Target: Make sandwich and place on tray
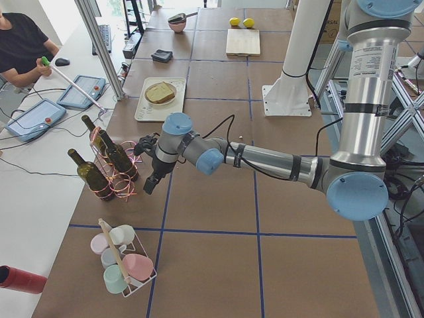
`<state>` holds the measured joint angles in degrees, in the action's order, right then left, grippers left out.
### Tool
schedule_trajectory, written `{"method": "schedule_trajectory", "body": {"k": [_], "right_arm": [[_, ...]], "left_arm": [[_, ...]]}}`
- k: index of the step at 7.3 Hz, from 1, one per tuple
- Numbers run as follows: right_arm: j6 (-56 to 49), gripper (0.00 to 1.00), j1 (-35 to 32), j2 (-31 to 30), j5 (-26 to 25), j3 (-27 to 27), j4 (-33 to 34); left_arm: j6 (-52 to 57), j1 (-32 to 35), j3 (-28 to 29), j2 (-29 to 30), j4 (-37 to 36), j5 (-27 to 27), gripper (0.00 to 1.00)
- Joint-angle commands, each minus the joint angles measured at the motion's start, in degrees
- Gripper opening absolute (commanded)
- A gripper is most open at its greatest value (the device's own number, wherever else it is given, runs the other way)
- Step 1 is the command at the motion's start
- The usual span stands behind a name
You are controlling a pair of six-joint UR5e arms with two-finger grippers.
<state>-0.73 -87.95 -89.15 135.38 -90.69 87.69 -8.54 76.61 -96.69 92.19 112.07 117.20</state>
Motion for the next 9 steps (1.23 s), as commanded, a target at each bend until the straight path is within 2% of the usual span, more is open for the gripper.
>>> {"method": "schedule_trajectory", "body": {"k": [1, 2, 3, 4, 6, 9], "right_arm": [[-0.06, 1.00, 0.05, 0.03, 0.15, 0.42, -0.07], [0.03, 1.00, -0.03, -0.06, 0.15, 0.42, -0.07], [0.03, 1.00, 0.05, -0.32, 0.23, 0.51, 0.02], [-0.06, 1.00, -0.03, -0.41, 0.23, 0.95, 0.02], [-0.06, 1.00, -0.12, -1.63, 3.03, 2.00, 0.02], [-0.14, 1.00, -1.09, -3.05, 4.36, 1.92, -0.07]], "left_arm": [[0.19, 4.04, -0.25, 0.00, -10.34, 7.81, 1.00], [0.19, 5.11, 0.27, -0.17, -12.21, 13.35, 1.00], [0.89, 6.43, 0.19, -0.34, -15.62, 15.06, 1.00], [7.85, 8.01, 0.54, -1.83, -17.14, 14.99, 1.00], [14.14, 14.58, 3.16, -2.19, -18.38, 15.08, 1.00], [15.22, 14.62, 4.06, -2.37, -18.56, 15.25, 1.00]]}}
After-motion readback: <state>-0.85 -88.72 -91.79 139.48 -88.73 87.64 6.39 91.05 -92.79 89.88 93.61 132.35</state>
